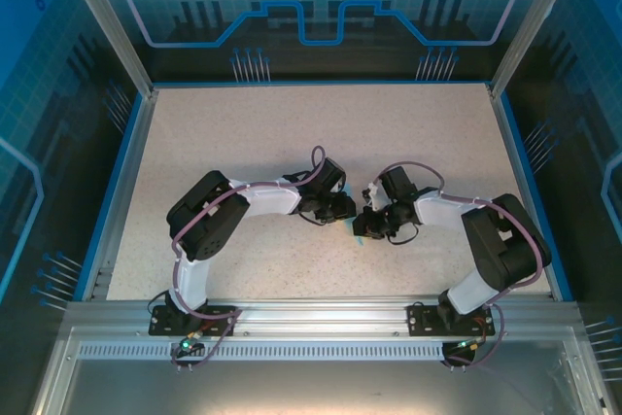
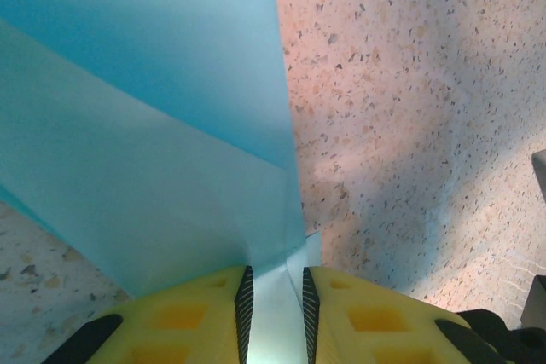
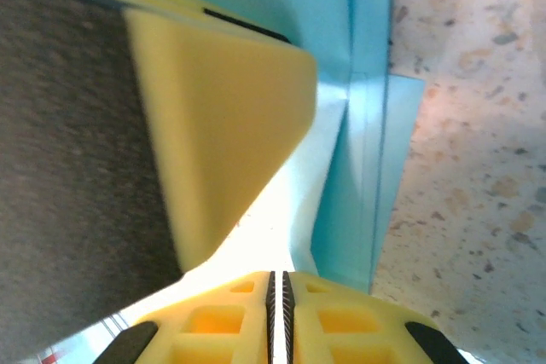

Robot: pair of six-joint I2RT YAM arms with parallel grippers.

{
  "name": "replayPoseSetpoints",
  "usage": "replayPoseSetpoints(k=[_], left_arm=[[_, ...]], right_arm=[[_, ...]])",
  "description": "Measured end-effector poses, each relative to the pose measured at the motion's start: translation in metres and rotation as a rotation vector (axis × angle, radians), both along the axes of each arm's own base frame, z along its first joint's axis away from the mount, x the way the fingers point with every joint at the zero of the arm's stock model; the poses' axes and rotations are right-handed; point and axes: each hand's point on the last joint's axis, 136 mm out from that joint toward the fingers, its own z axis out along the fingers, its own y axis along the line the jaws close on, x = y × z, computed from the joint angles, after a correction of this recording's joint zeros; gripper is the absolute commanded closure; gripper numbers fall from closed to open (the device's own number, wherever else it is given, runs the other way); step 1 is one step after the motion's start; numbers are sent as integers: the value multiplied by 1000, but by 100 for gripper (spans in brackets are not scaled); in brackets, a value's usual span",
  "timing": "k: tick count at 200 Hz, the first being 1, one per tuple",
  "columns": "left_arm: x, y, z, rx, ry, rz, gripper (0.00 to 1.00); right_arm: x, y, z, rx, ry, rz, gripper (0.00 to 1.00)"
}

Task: Fold a paper plane with a square sheet of paper (pick it up from the middle)
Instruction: Fold the wing for the fifth time at the center of the table.

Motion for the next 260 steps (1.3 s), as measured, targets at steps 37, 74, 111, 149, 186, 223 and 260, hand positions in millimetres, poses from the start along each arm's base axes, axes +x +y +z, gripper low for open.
replayPoseSetpoints(k=[37, 74, 111, 149, 186, 223, 260], left_arm=[[0, 0, 0, 1, 1, -2, 73], [-1, -1, 0, -3, 8, -9, 73], [-2, -2, 0, -4, 11, -11, 73], [-2, -2, 0, -3, 12, -12, 73], [-2, -2, 0, -1, 15, -12, 73], [-2, -2, 0, -1, 15, -12, 73], [-2, -2, 0, -1, 15, -12, 73]], right_arm=[[-6, -4, -7, -7, 15, -6, 86], [-9, -7, -11, -8, 18, -11, 86], [-10, -9, -8, -12, 6, -17, 83], [-10, -15, 5, -31, -48, -23, 66], [-7, -22, 6, -77, -85, -15, 61], [-5, -16, 0, -97, -64, 19, 59], [-1, -12, -2, -117, -72, 39, 59]])
